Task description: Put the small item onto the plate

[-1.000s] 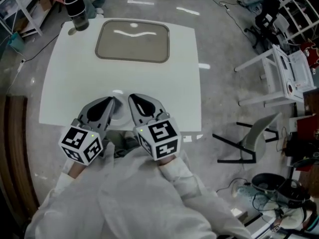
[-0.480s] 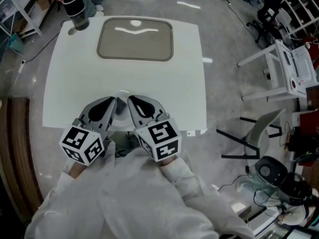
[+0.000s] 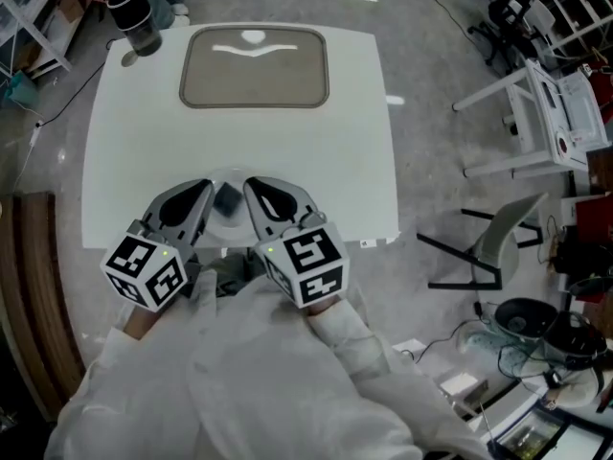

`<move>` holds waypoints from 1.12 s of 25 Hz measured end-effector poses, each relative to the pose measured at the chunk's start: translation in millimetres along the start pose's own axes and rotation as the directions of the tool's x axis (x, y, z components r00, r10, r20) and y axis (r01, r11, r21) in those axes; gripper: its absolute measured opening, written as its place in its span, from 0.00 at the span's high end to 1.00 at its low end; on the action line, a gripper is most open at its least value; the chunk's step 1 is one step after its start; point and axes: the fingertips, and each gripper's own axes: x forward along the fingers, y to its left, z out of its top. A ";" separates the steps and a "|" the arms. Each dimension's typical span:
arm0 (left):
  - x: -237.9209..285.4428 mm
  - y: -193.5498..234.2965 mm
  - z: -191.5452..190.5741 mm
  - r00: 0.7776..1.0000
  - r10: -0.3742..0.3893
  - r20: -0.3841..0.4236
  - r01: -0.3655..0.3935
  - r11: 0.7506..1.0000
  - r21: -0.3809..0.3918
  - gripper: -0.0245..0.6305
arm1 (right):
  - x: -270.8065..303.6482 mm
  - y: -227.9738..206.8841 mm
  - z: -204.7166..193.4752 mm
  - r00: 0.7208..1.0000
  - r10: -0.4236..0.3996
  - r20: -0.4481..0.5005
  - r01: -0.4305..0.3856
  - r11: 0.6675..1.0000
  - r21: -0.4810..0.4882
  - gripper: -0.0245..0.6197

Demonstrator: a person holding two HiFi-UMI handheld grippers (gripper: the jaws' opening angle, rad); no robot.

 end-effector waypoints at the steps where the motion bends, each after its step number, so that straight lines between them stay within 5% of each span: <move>1: 0.6 0.5 -0.9 1.000 -0.002 -0.005 0.002 1.000 -0.005 0.95 | -0.9 -2.8 -0.7 1.000 -0.008 -0.001 0.008 1.000 0.005 0.94; 15: -10.3 31.9 -47.0 0.994 0.066 -0.085 -0.078 0.986 -0.148 0.95 | 0.4 -17.9 -43.5 0.996 -0.044 -0.076 0.049 0.997 0.065 0.94; 28: -18.3 63.0 -114.6 0.961 0.163 -0.222 -0.210 0.955 -0.211 0.95 | 11.2 -21.2 -94.8 0.982 -0.024 -0.185 0.052 0.988 0.148 0.94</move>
